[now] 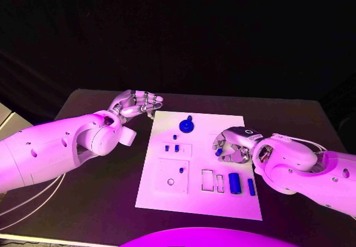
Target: Assemble the parts on the task board
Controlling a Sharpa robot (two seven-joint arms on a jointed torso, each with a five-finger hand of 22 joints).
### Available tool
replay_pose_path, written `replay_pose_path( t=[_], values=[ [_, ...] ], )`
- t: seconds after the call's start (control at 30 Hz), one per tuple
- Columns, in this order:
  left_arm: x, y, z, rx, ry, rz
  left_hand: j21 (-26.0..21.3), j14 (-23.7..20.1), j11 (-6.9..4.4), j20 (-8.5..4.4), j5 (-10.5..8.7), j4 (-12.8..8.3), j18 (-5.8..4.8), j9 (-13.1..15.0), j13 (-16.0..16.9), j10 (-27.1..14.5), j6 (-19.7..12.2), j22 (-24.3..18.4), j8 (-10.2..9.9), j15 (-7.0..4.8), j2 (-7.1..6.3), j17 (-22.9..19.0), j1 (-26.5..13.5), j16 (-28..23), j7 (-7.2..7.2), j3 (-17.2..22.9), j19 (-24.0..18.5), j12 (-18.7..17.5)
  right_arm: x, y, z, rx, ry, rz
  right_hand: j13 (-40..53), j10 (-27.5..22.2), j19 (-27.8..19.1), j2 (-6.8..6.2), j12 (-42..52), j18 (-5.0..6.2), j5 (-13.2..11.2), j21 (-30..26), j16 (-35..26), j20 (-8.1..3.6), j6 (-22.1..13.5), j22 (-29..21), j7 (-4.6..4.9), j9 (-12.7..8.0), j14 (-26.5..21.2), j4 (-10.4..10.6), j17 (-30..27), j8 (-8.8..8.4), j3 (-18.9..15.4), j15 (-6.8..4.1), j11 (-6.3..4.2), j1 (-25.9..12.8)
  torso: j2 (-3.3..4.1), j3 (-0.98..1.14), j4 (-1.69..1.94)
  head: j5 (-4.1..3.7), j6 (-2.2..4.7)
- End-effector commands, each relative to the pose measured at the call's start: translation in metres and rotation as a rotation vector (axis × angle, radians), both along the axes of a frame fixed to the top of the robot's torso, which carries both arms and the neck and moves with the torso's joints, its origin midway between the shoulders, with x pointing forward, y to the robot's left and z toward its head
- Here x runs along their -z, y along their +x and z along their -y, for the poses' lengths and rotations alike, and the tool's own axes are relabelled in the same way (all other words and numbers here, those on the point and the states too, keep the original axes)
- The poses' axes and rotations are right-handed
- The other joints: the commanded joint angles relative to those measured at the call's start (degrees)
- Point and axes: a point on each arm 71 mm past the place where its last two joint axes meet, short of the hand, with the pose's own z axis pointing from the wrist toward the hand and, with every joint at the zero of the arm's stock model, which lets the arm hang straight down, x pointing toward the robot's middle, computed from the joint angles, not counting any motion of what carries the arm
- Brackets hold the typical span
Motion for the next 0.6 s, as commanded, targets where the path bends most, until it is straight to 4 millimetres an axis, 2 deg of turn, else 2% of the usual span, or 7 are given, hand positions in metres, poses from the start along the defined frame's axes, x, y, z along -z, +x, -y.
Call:
replay_pose_path(
  t=[0.03,0.1,0.13,0.23,0.3,0.33,0.6],
  values=[
    [-0.0007,-0.0006,0.0016,0.015,-0.007,0.004,-0.3,-0.3,0.15,0.06,0.21,-0.3,0.86,-0.1,-0.1,-0.4,0.2,-0.1,0.3,0.18,0.58,-0.1,-0.1,-0.3,0.35,-0.1,-0.5,0.2,-0.0001,0.0004,-0.0001,0.0,0.012,0.012,-0.3,1.4,1.4,0.24,-0.7,-1.23,0.1,1.2,0.5,-0.52,0.8,6.6,0.07,-0.1,1.2,0.0,0.7,0.29,1.2,-0.51,-0.28,-0.3,-0.04,0.03,-0.06,-0.01,-0.02],
    [-0.0007,-0.0006,0.0015,0.015,-0.007,0.004,-0.3,-0.3,0.15,0.06,0.21,-0.3,0.86,-0.1,-0.1,-0.4,0.2,-0.1,0.3,0.18,0.58,-0.1,-0.1,-0.3,0.35,-0.1,-0.5,0.2,0.0003,0.0007,0.0002,0.002,0.009,0.013,-0.6,3.0,1.8,0.13,-1.4,-1.46,-0.4,2.6,0.9,-0.8,1.6,7.1,0.23,-0.1,1.6,0.0,1.5,0.37,2.9,-0.78,-0.58,-0.5,-0.03,0.03,-0.06,0.0,-0.02],
    [-0.0007,-0.0006,0.0015,0.015,-0.007,0.004,-0.3,-0.3,0.15,0.06,0.21,-0.3,0.86,-0.1,-0.1,-0.4,0.2,-0.1,0.3,0.18,0.58,-0.1,-0.1,-0.3,0.35,-0.1,-0.5,0.2,0.0006,0.0009,0.0004,0.004,0.007,0.013,-0.9,4.5,2.0,-0.1,-2.6,-1.58,-2.1,3.2,1.1,-1.05,2.1,7.4,0.33,-0.2,1.9,0.1,1.9,0.33,5.1,-1.04,-0.81,-0.6,-0.02,0.04,-0.05,-0.01,-0.03],
    [-0.0007,-0.0007,0.0013,0.014,-0.006,0.004,-0.3,-0.3,0.15,0.06,0.21,-0.3,0.86,-0.1,-0.1,-0.4,0.2,-0.1,0.3,0.18,0.58,-0.1,-0.1,-0.3,0.35,-0.1,-0.5,0.2,0.0011,0.0014,0.001,0.007,0.002,0.016,-0.8,6.7,2.2,-0.46,-3.9,-1.78,-2.5,4.5,1.5,-1.42,3.5,8.0,0.72,0.0,2.2,-0.1,2.7,0.69,8.5,-1.33,-1.26,-0.6,0.0,0.06,-0.05,-0.02,-0.06],
    [-0.0007,-0.0006,0.0011,0.013,-0.006,0.003,-0.3,-0.3,0.15,0.06,0.21,-0.3,0.86,-0.1,-0.1,-0.4,0.2,-0.1,0.3,0.18,0.58,-0.1,-0.1,-0.3,0.35,-0.1,-0.5,0.2,0.0013,0.0017,0.0013,0.008,-0.001,0.019,-0.8,6.7,2.2,-0.46,-3.9,-1.78,-2.5,4.5,1.5,-1.42,3.5,8.0,0.72,0.0,2.2,-0.1,2.7,0.69,8.5,-1.33,-1.26,-0.6,0.01,0.07,-0.06,-0.05,-0.08],
    [-0.0006,-0.0006,0.001,0.013,-0.006,0.003,-0.3,-0.3,0.15,0.06,0.21,-0.3,0.86,-0.1,-0.1,-0.4,0.2,-0.1,0.3,0.18,0.58,-0.1,-0.1,-0.3,0.35,-0.1,-0.5,0.2,0.0013,0.0018,0.0013,0.009,-0.001,0.02,-0.9,7.3,2.2,-1.64,-5.7,-1.77,-2.5,4.3,1.4,-1.48,3.8,8.0,0.79,0.0,2.2,-0.2,2.6,0.61,11.0,-1.26,-1.17,-1.3,0.0,0.07,-0.07,-0.07,-0.07],
    [-0.0005,-0.0005,0.0011,0.012,-0.005,0.002,-0.3,-0.3,0.16,0.07,0.22,-0.3,0.86,-0.1,-0.1,-0.4,0.2,-0.1,0.3,0.19,0.65,-0.1,-0.2,-0.3,0.36,-0.1,-0.5,0.3,0.0008,0.0011,-0.001,0.002,0.005,0.027,-0.8,7.2,2.1,-2.36,-7.3,-1.74,-2.5,3.9,1.2,-1.27,4.0,8.0,0.81,0.2,2.1,-0.4,2.3,0.62,13.3,-1.06,-0.88,-1.7,0.01,0.05,-0.06,-0.19,-0.01]
  ],
)
